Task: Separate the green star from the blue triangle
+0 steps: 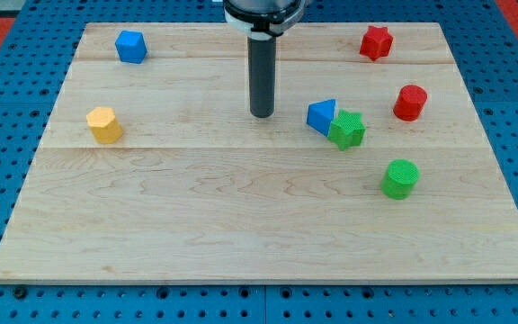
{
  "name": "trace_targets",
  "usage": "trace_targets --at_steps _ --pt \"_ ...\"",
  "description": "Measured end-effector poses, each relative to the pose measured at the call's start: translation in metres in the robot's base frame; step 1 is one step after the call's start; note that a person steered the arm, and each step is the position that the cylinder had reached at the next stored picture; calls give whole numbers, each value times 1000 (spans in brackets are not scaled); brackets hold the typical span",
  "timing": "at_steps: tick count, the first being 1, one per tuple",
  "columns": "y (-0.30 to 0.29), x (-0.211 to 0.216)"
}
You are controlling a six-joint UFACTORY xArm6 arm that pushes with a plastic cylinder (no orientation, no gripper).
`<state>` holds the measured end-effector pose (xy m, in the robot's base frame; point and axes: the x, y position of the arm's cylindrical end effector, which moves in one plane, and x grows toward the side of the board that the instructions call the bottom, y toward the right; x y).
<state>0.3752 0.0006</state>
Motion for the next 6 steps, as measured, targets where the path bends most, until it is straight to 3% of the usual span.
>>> trace_targets --at_steps 3,4,5,6 --pt "13 -19" --pt "72 -19" --pt "143 -3" --pt "136 68"
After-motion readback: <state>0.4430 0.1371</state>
